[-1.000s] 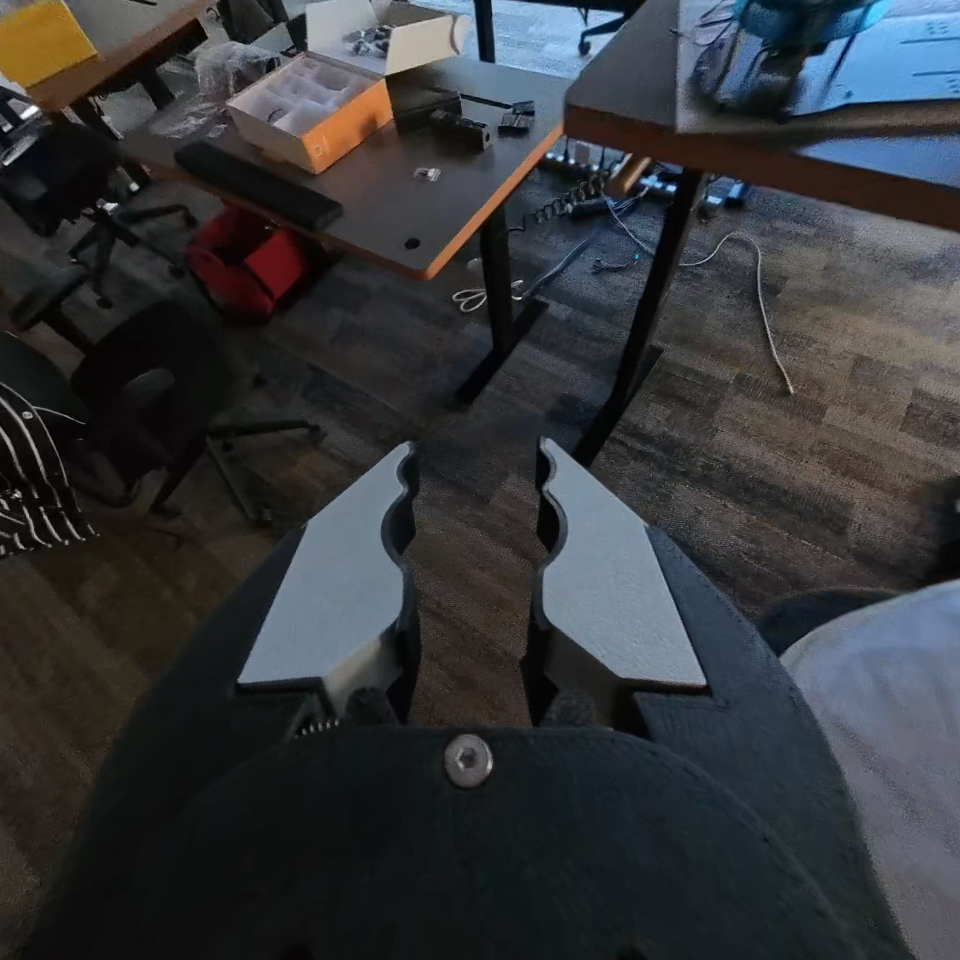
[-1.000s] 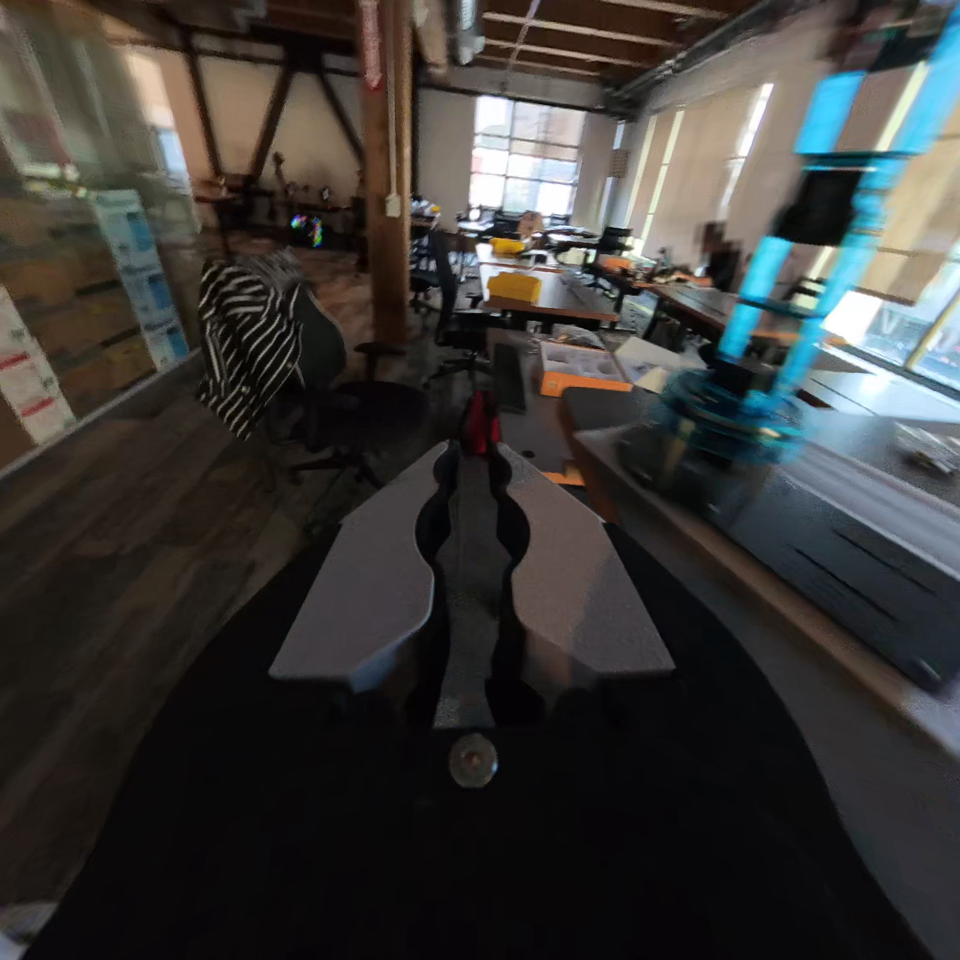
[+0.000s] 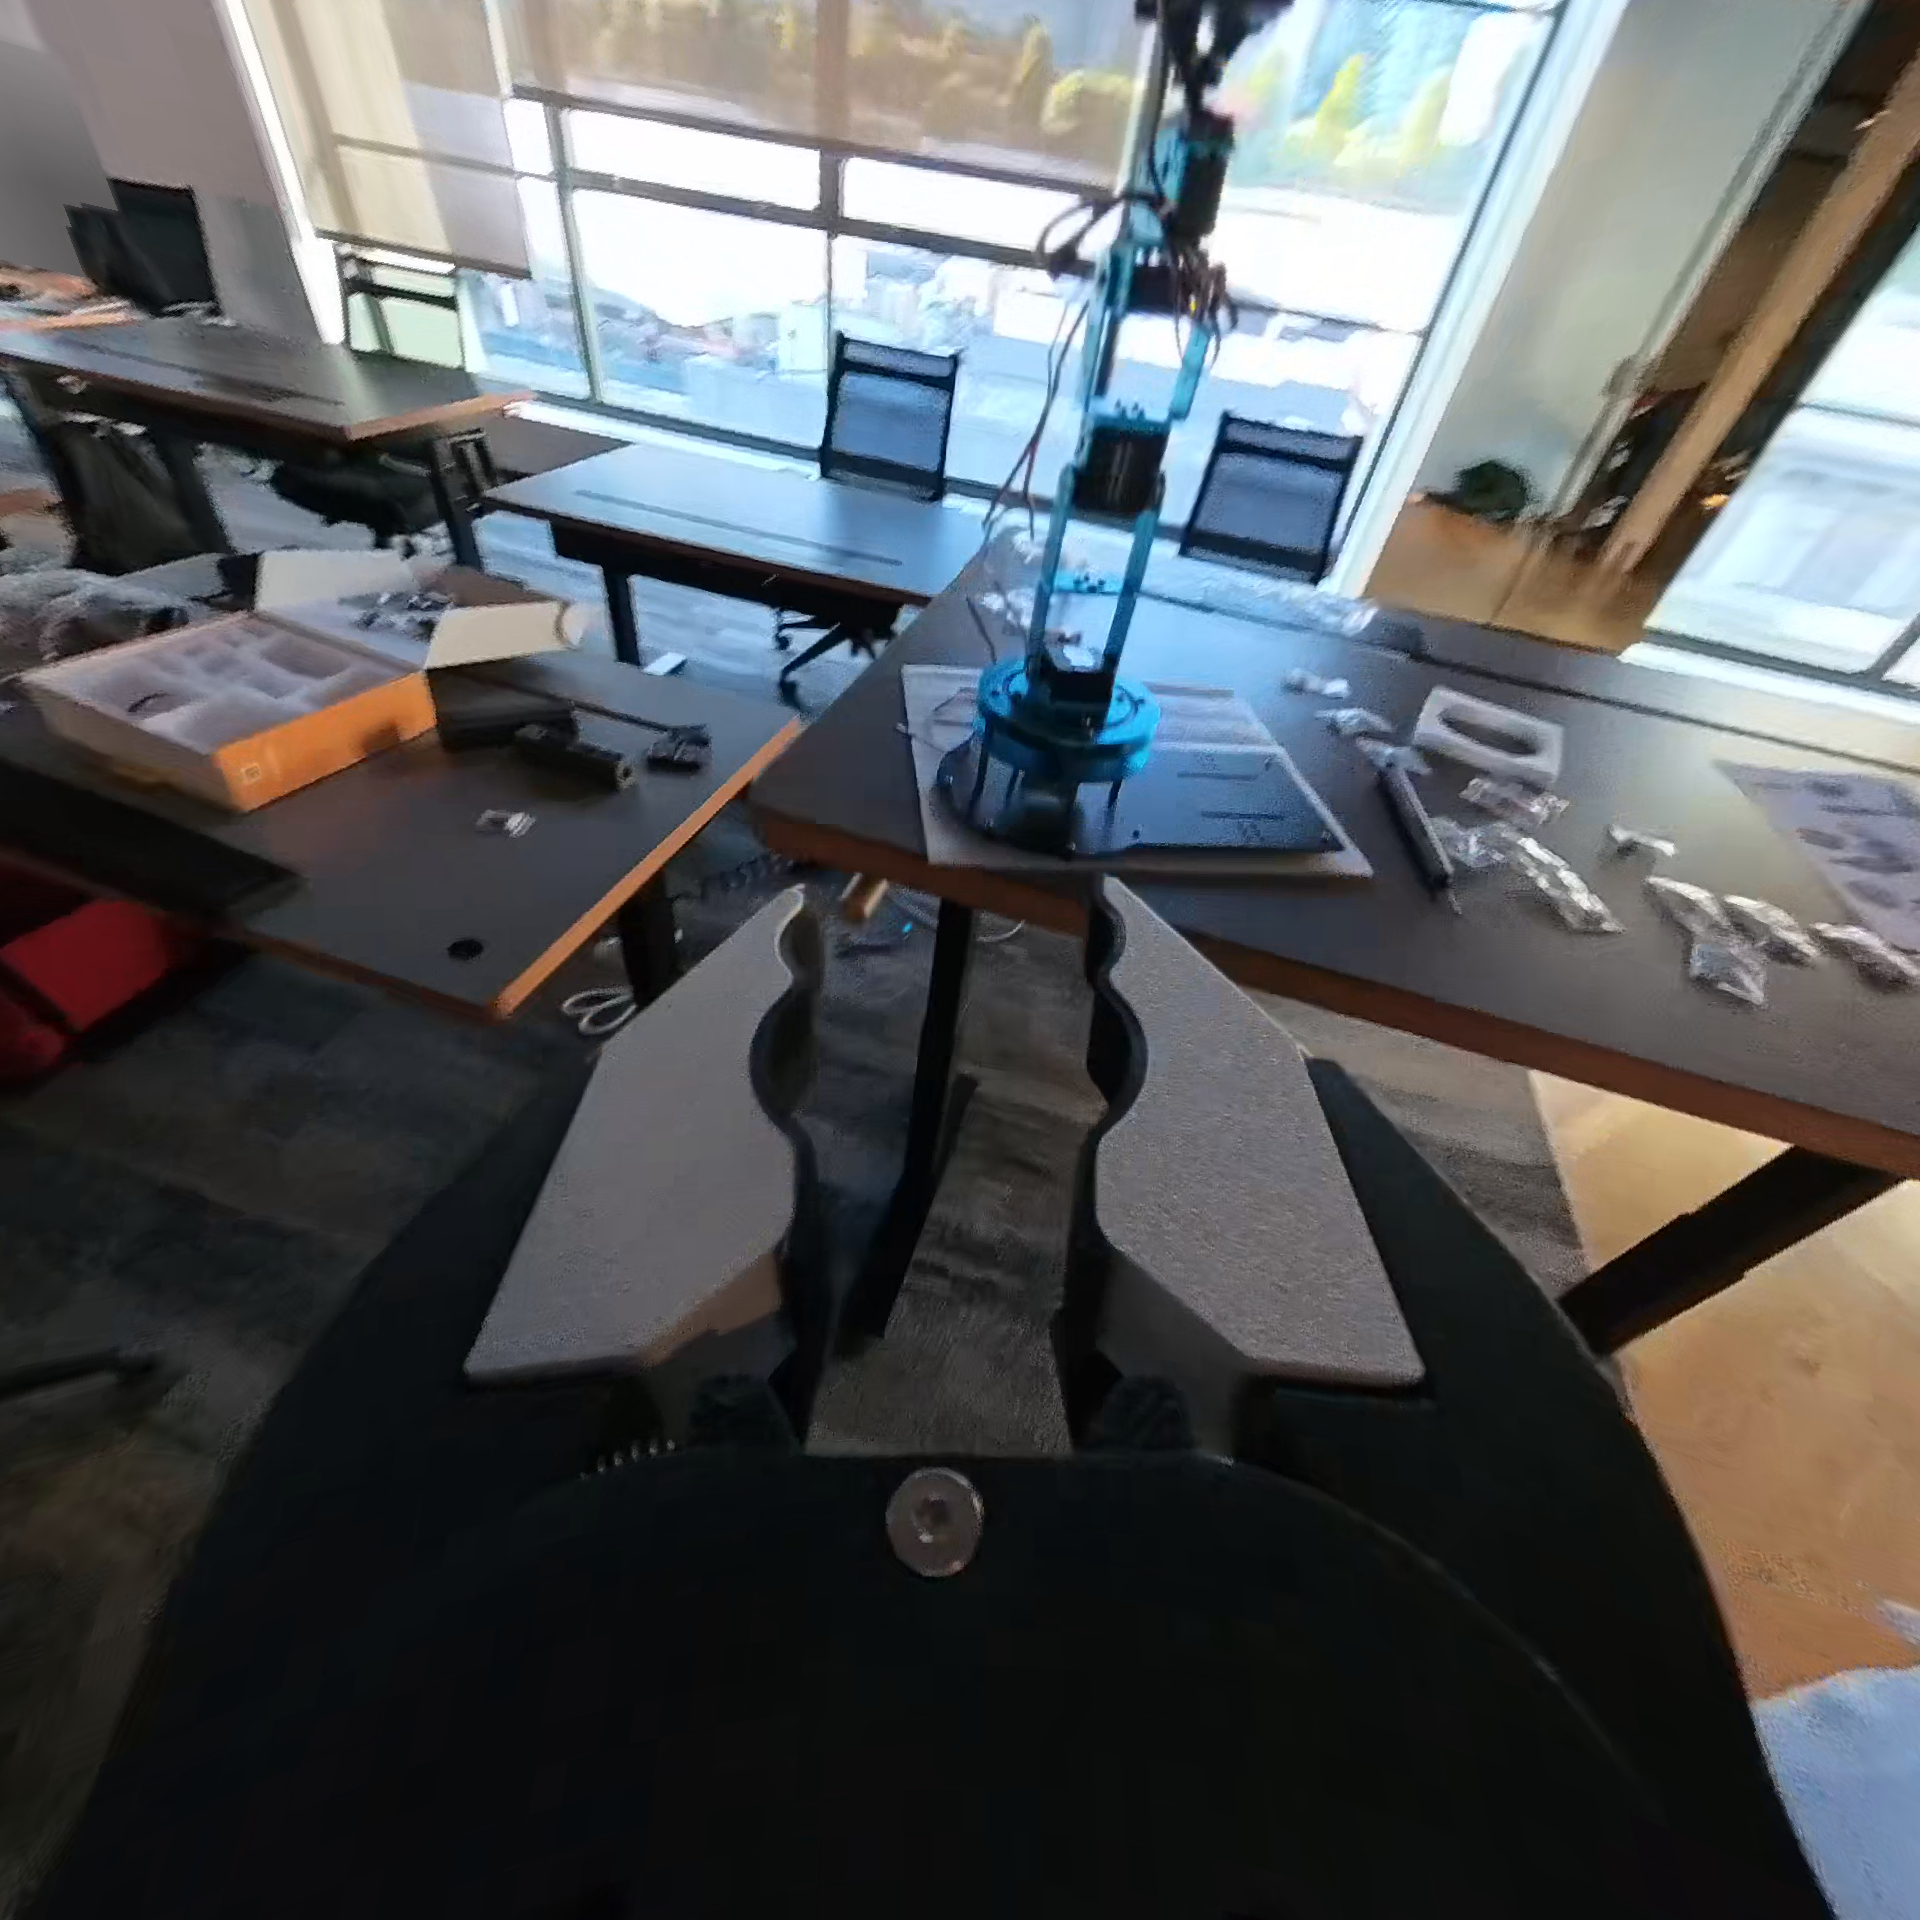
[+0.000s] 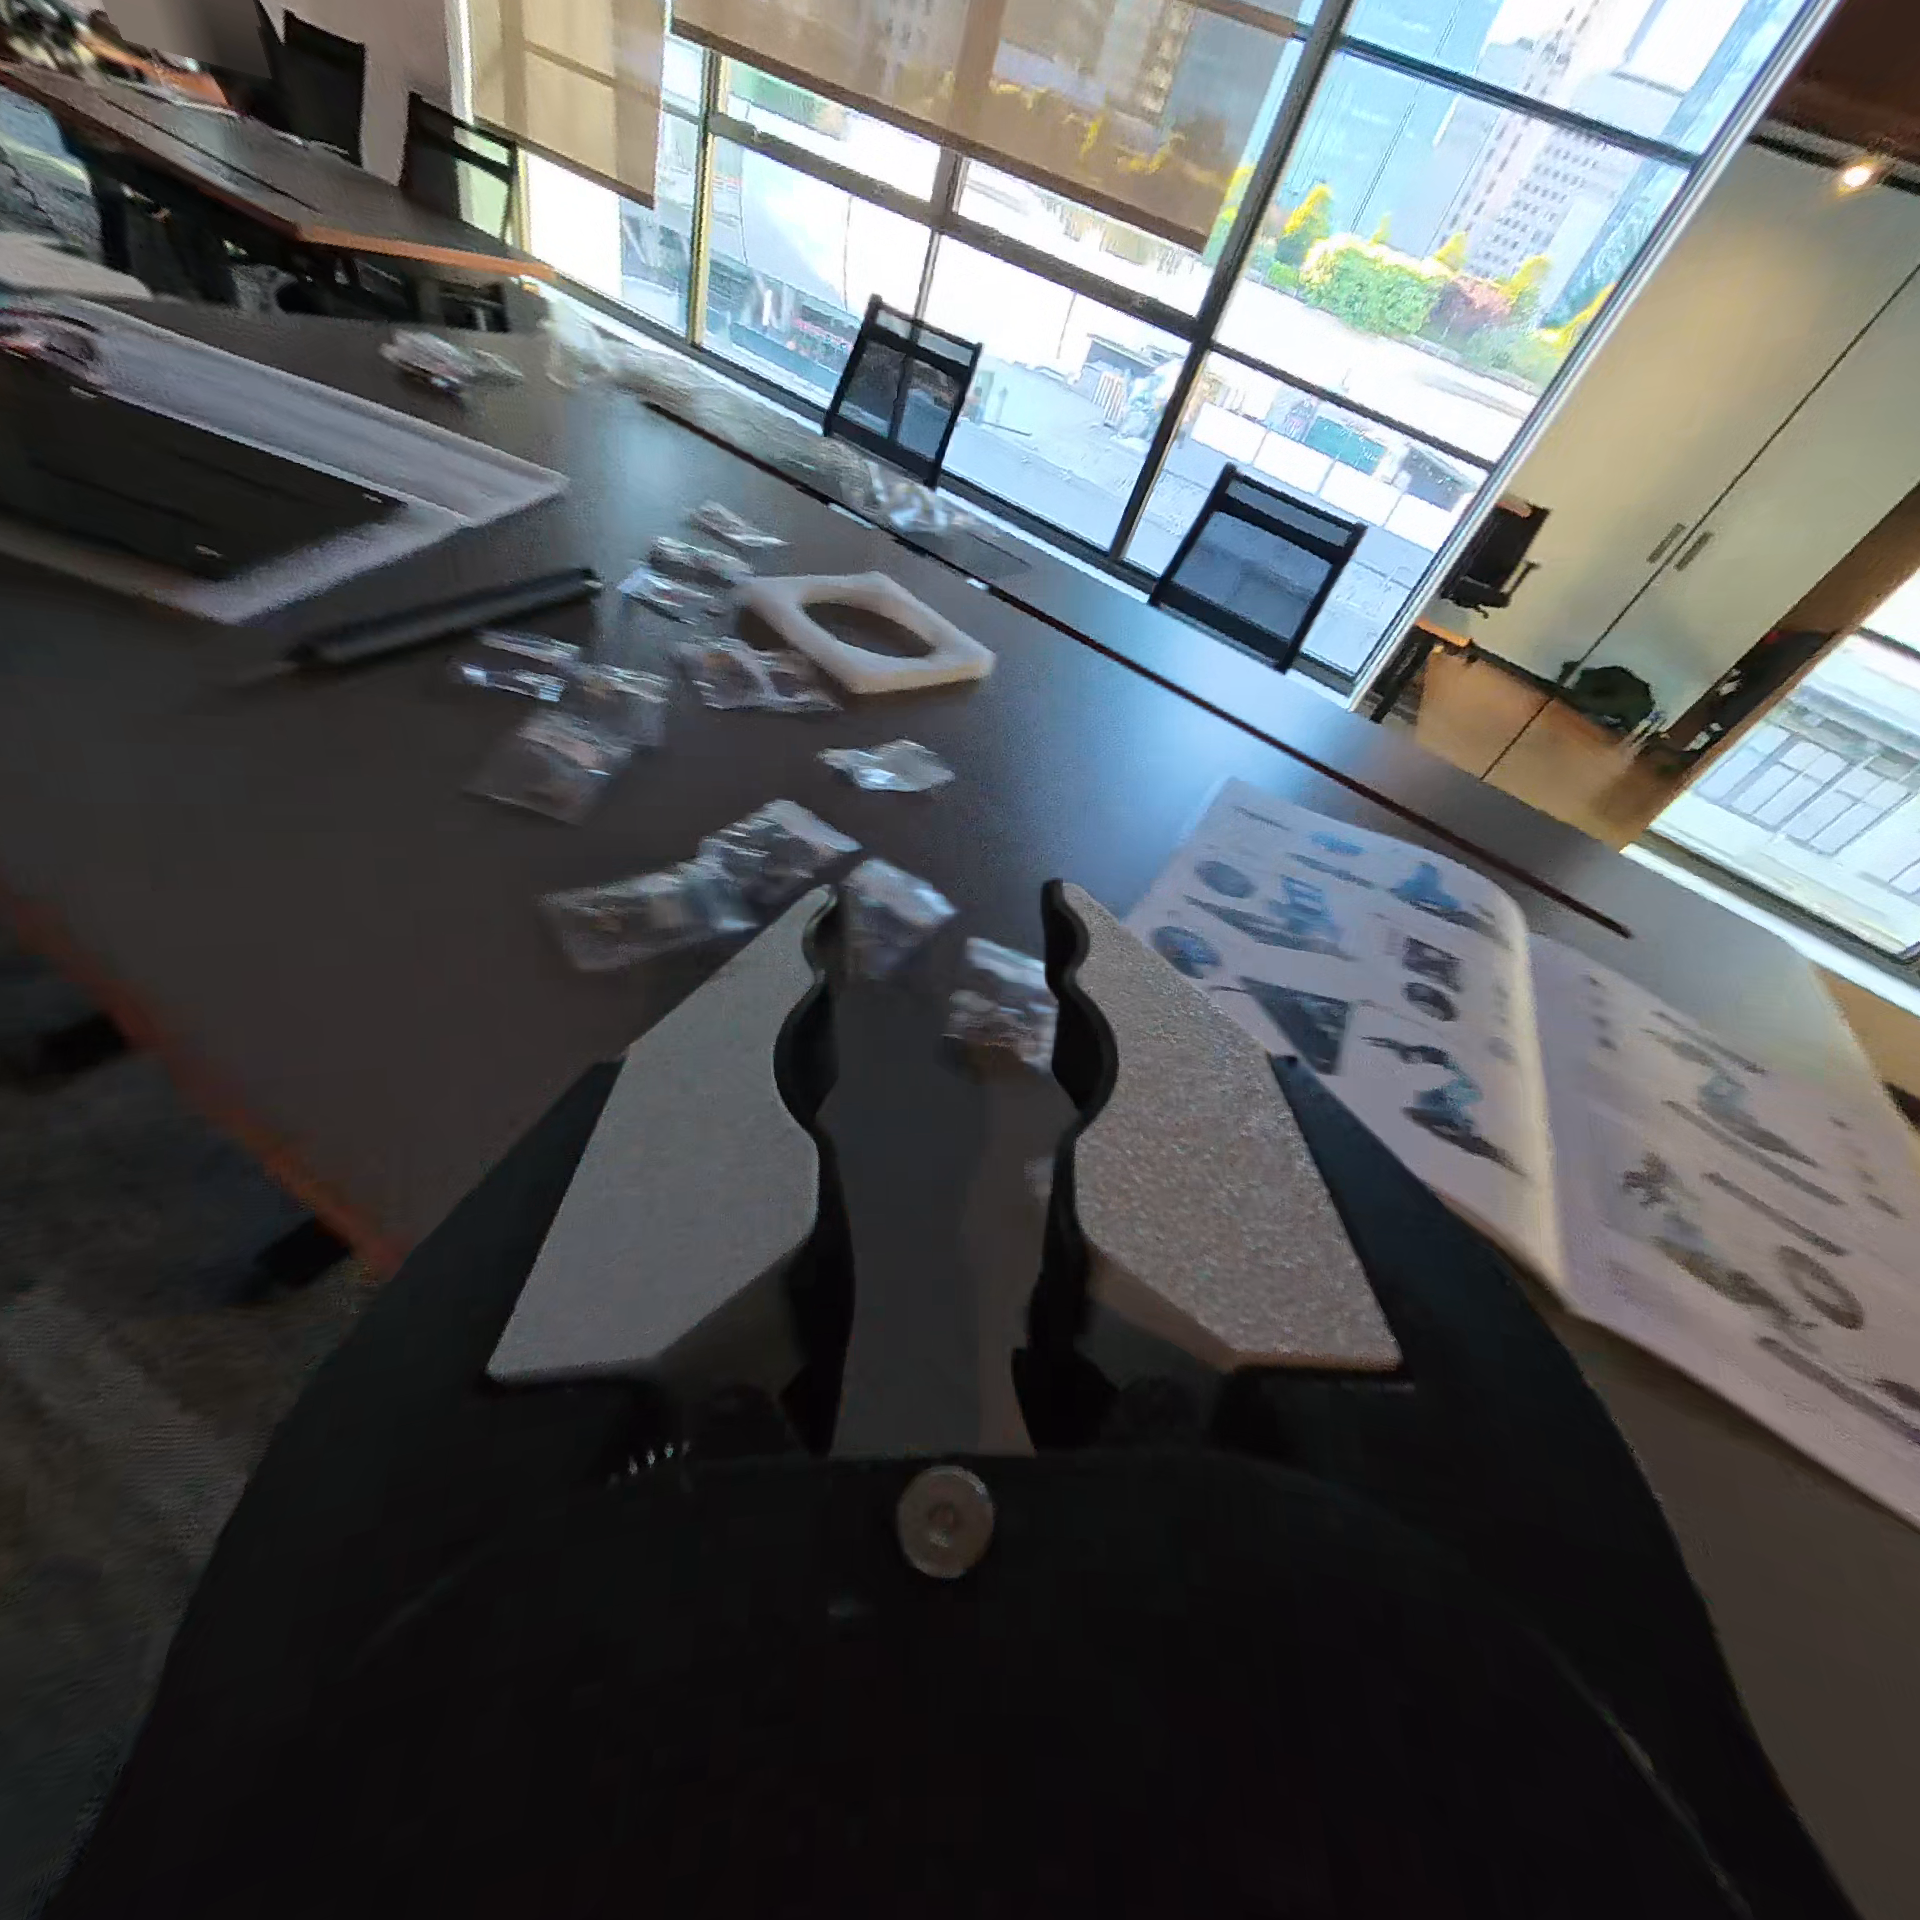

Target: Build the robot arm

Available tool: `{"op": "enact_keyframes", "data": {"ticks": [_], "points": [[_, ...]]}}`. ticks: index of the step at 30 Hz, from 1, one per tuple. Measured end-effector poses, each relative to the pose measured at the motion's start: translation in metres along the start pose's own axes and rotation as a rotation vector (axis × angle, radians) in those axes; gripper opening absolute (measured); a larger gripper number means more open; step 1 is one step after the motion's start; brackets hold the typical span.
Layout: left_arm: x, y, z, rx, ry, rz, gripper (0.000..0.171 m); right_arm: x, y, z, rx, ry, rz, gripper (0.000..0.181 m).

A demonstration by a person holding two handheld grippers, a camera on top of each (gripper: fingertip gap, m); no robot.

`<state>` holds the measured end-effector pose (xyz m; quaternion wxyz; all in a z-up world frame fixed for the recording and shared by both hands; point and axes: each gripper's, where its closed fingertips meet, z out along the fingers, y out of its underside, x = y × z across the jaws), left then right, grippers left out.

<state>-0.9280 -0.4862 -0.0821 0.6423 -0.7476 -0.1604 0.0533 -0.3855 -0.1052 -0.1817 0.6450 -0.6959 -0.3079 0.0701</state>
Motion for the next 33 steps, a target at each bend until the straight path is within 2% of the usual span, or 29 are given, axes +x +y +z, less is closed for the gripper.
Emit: {"op": "enact_keyframes", "data": {"ticks": [3, 6, 8, 10, 12, 14, 16, 19, 24, 33], "points": [[0.042, 0.011, -0.013, -0.012, -0.096, 0.011, 0.049, 0.048, 0.022, 0.017, 0.017, -0.04, -0.002, 0.035], [0.096, 0.019, -0.02, 0.041, -0.196, -0.008, 0.047, 0.068, 0.039, 0.031, 0.09, -0.159, -0.021, 0.031], [0.134, 0.026, -0.012, 0.057, -0.209, -0.049, 0.047, 0.073, 0.046, 0.033, 0.115, -0.232, -0.082, 0.031], [0.173, 0.03, 0.002, 0.016, -0.17, -0.085, 0.047, 0.087, 0.051, 0.034, 0.123, -0.245, -0.164, 0.031], [0.206, 0.023, 0.012, -0.018, -0.153, -0.075, 0.048, 0.099, 0.061, 0.037, 0.112, -0.291, -0.201, 0.031], [0.232, 0.007, 0.017, 0.001, -0.165, -0.028, 0.047, 0.118, 0.073, 0.045, 0.088, -0.302, -0.203, 0.03], [0.253, -0.003, 0.023, -0.008, -0.17, 0.006, 0.047, 0.133, 0.079, 0.052, 0.063, -0.33, -0.118, 0.031], [0.276, -0.01, 0.03, -0.018, -0.176, 0.026, 0.047, 0.141, 0.08, 0.055, 0.077, -0.36, -0.007, 0.028], [0.3, -0.008, 0.029, -0.025, -0.202, 0.015, 0.047, 0.128, 0.076, 0.057, 0.083, -0.413, 0.035, 0.027], [0.305, -0.015, 0.012, -0.002, -0.238, -0.032, 0.045, 0.127, 0.075, 0.057, 0.082, -0.398, 0.05, 0.025]]}}
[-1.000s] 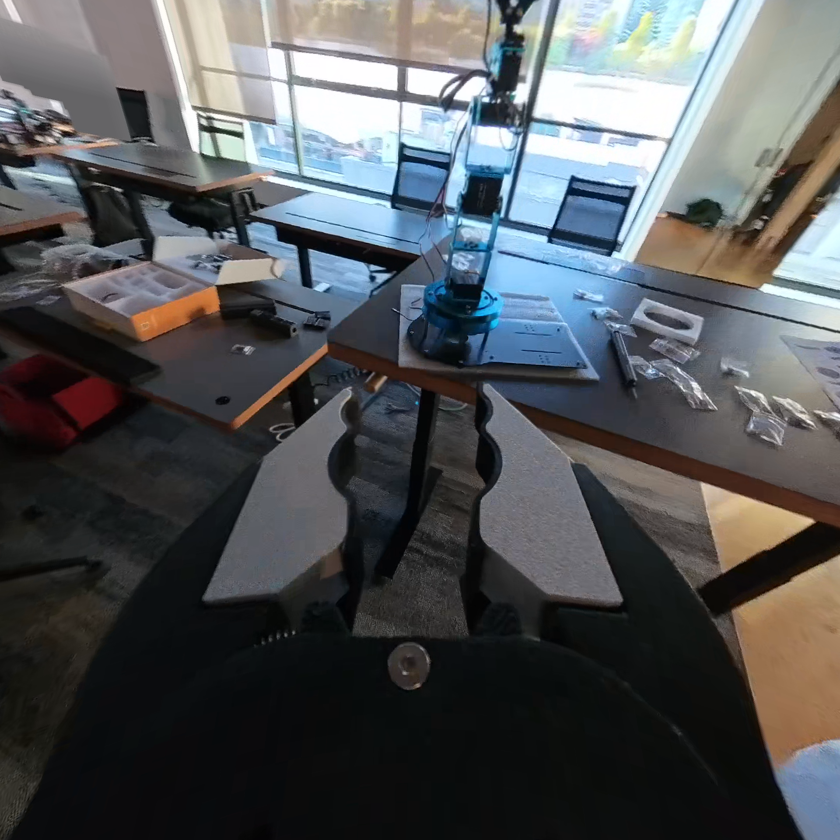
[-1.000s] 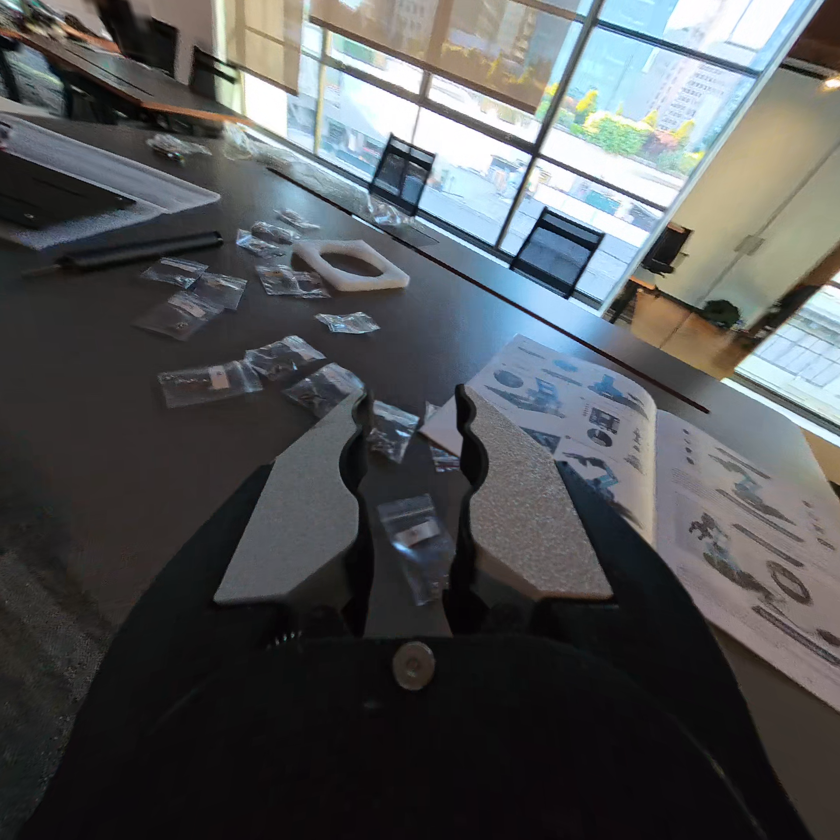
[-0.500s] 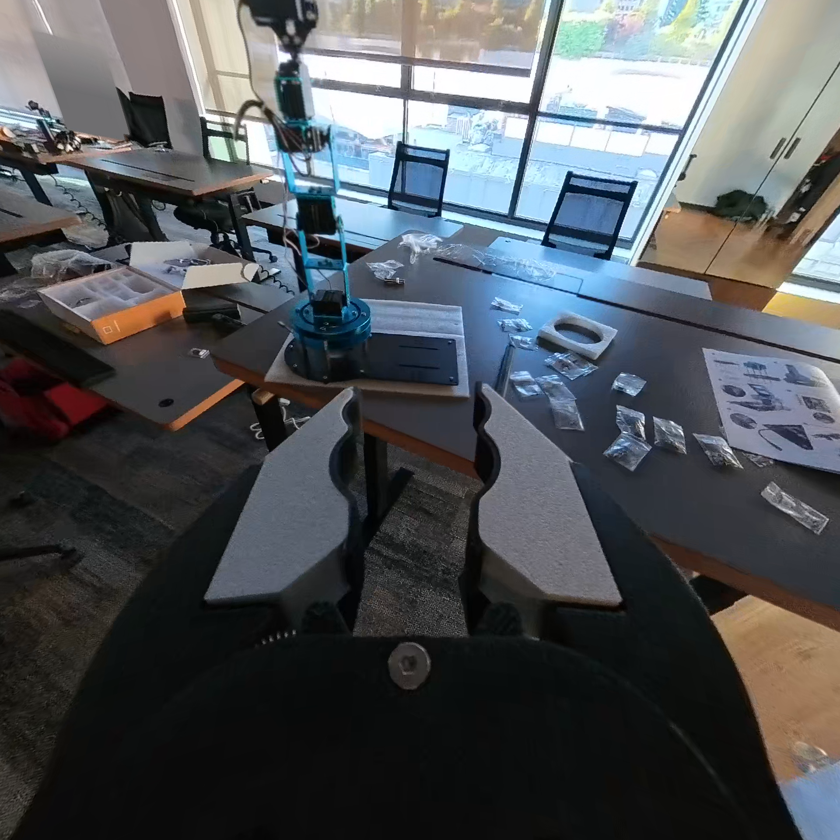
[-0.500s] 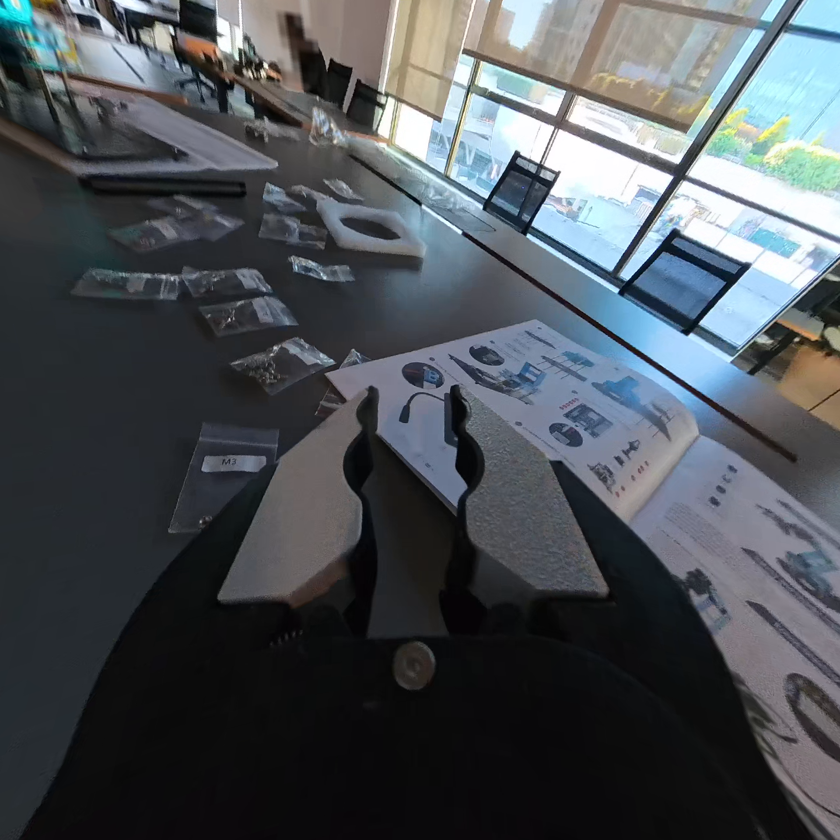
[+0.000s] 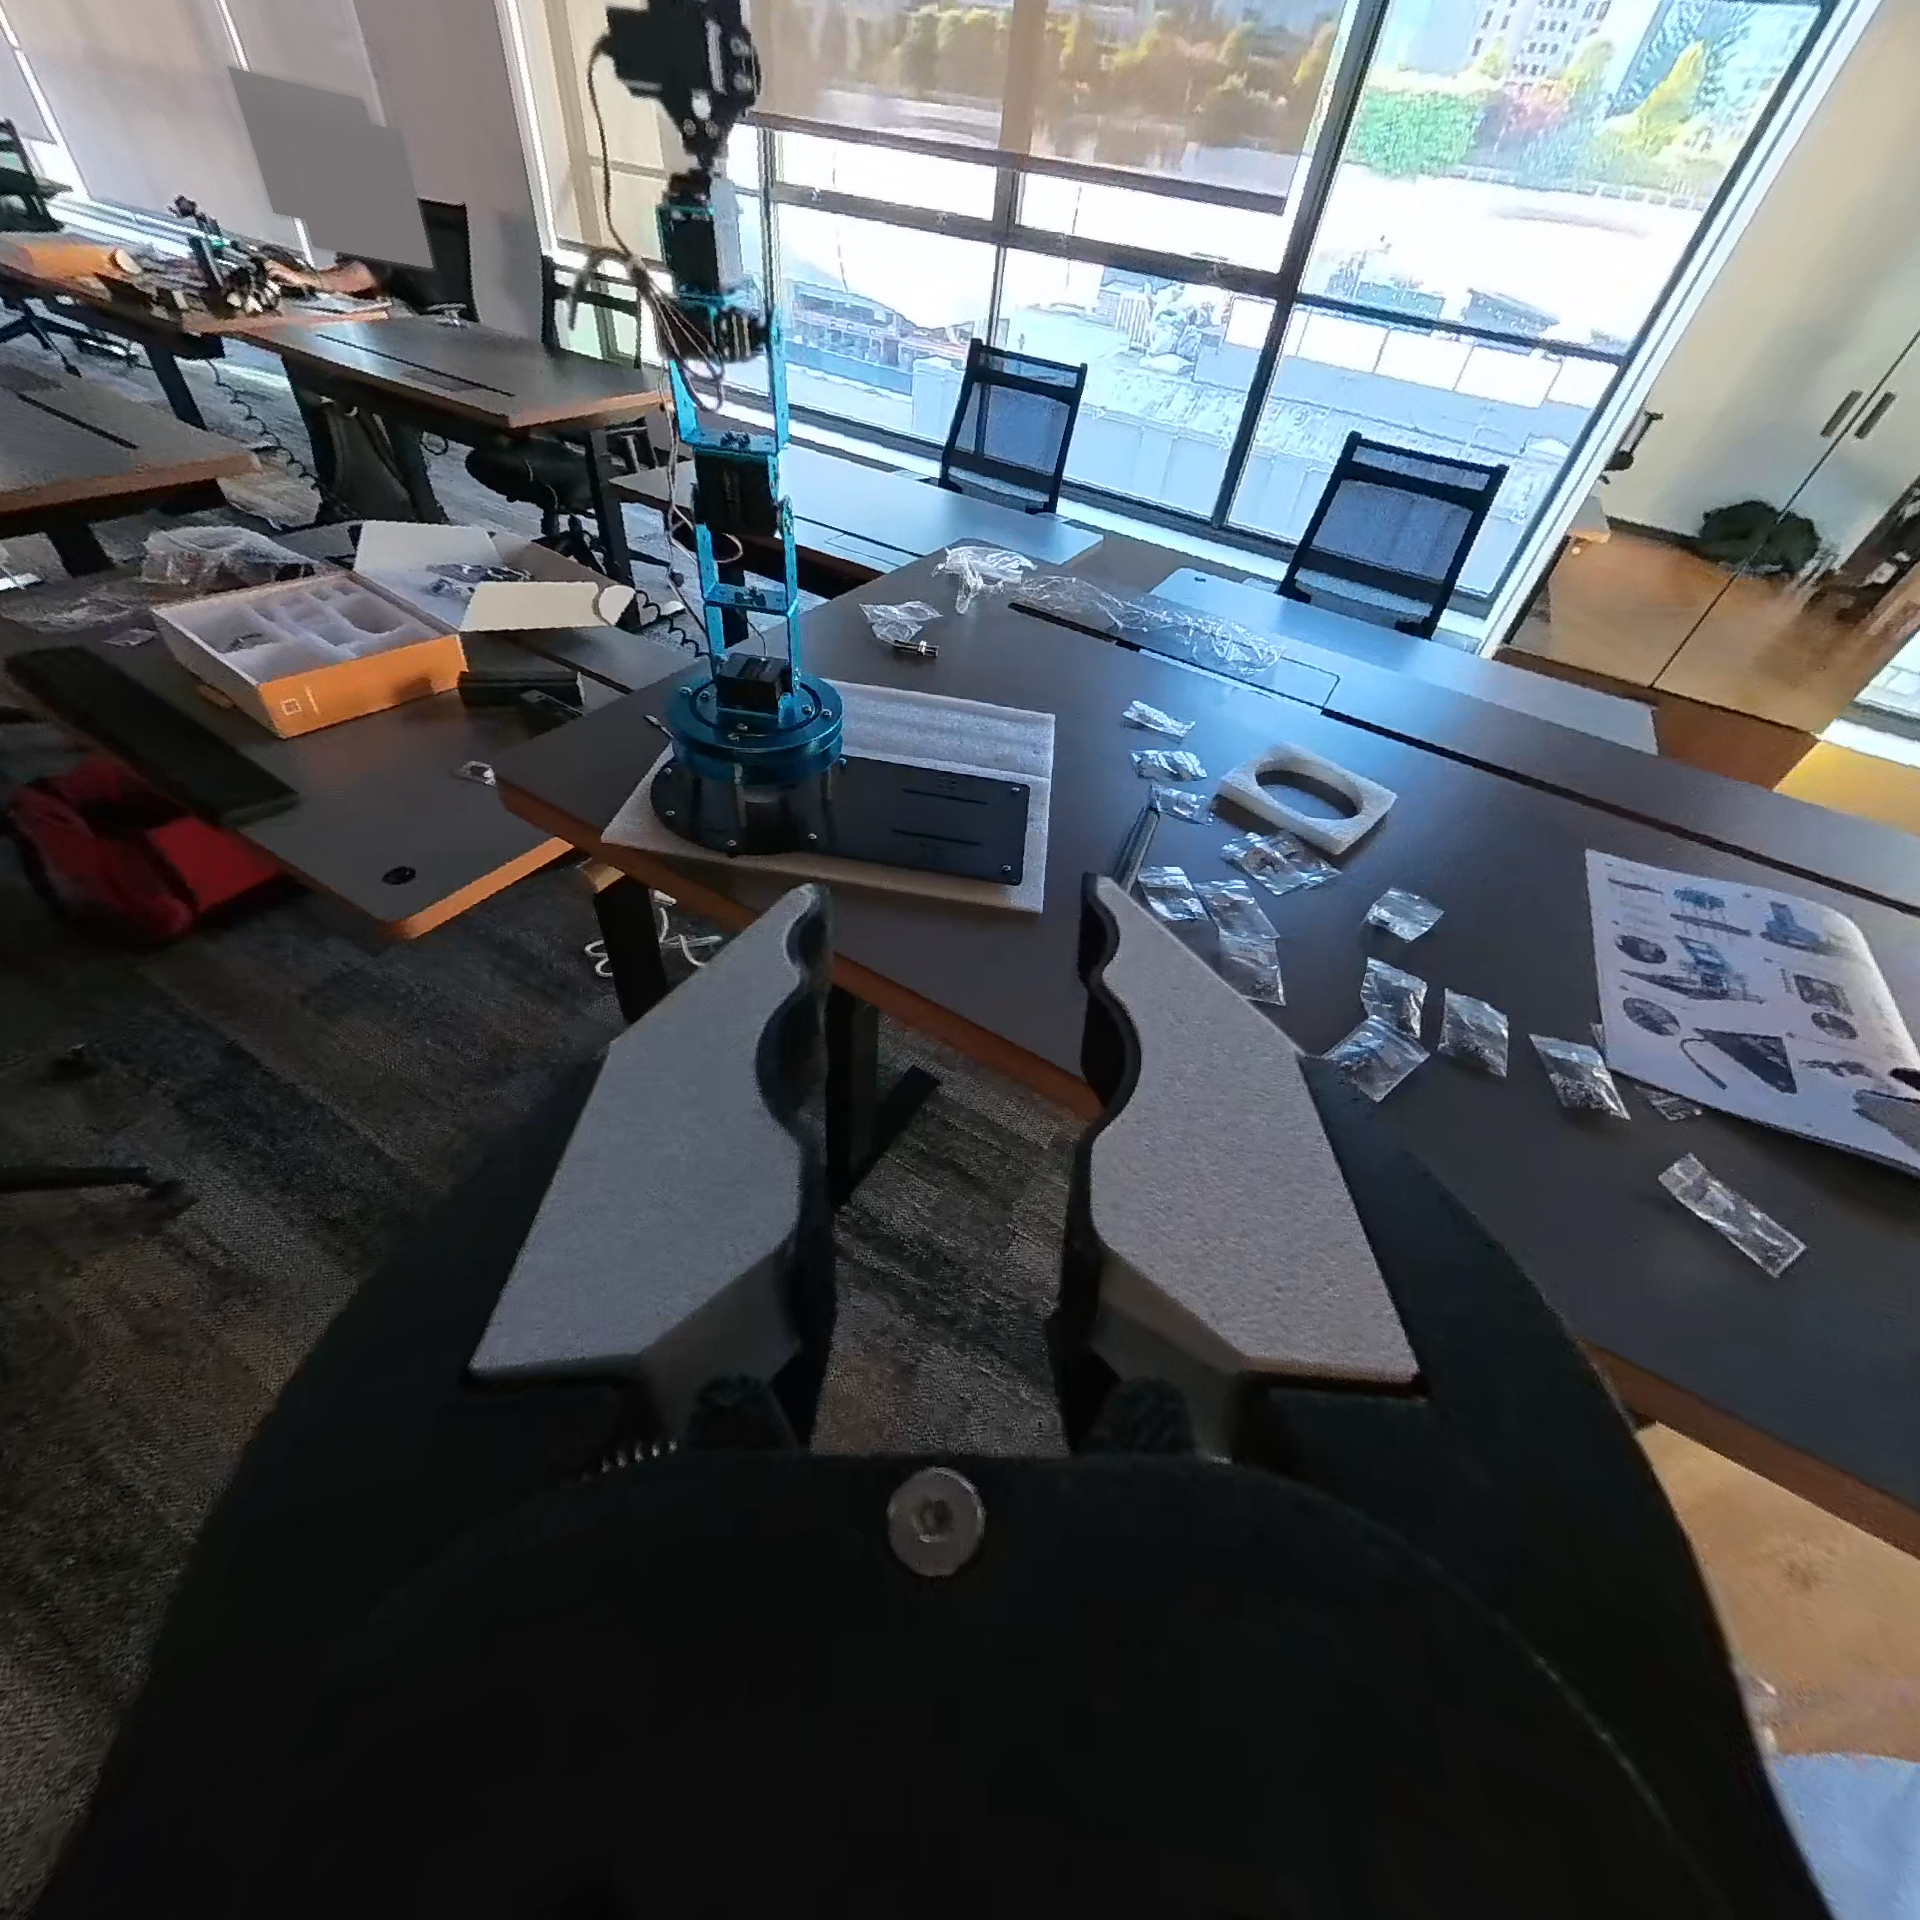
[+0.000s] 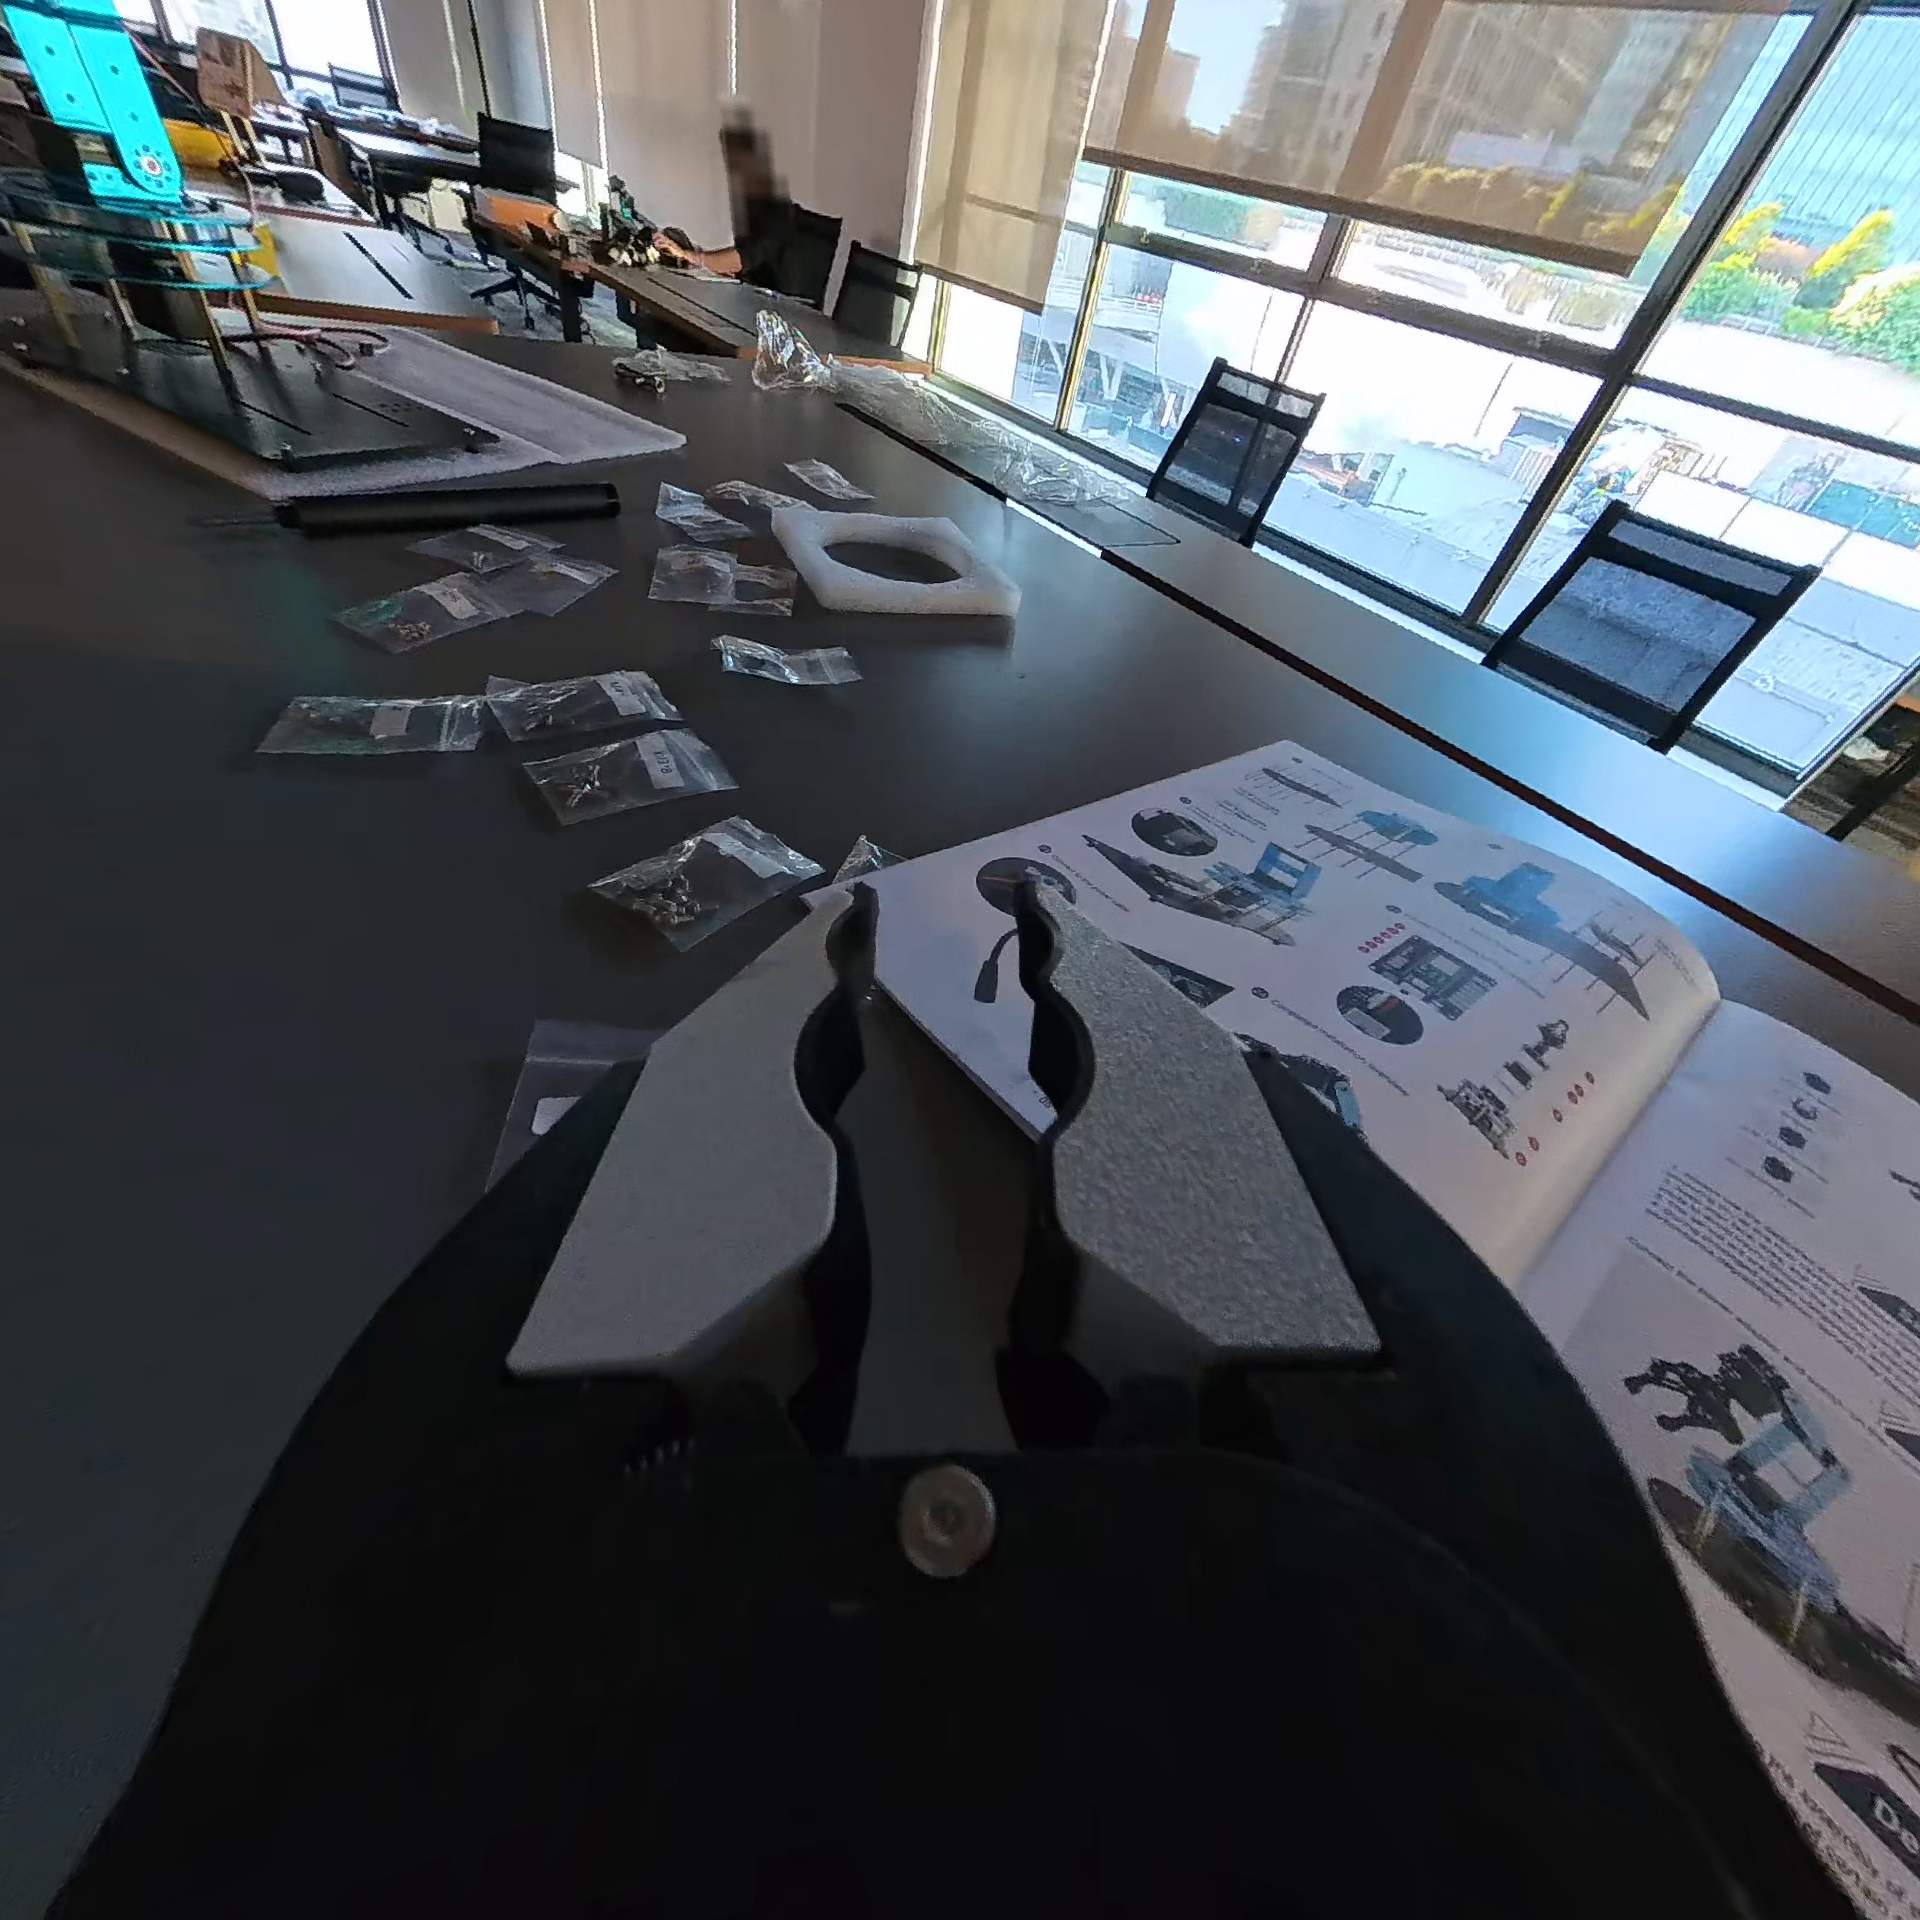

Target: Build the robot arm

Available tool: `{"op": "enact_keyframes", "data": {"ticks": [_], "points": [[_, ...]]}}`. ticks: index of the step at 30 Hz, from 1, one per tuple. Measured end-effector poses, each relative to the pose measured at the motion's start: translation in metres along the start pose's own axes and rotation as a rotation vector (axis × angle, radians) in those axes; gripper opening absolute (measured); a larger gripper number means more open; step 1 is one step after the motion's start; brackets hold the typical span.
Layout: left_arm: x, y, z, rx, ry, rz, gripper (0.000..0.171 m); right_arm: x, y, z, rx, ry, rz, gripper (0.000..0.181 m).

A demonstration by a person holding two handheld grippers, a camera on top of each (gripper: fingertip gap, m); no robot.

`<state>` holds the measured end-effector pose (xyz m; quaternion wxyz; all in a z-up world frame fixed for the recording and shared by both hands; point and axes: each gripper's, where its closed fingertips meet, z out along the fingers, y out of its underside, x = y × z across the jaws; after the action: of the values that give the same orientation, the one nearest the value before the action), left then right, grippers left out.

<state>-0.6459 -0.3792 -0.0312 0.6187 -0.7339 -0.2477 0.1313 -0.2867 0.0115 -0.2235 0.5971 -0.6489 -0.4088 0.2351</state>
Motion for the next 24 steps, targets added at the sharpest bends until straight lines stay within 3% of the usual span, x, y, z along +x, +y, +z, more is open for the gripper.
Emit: {"op": "enact_keyframes", "data": {"ticks": [24], "points": [[-0.015, 0.009, -0.018, -0.05, -0.061, 0.041, 0.046, 0.005, 0.004, 0.002, -0.025, 0.032, 0.018, 0.025]]}}
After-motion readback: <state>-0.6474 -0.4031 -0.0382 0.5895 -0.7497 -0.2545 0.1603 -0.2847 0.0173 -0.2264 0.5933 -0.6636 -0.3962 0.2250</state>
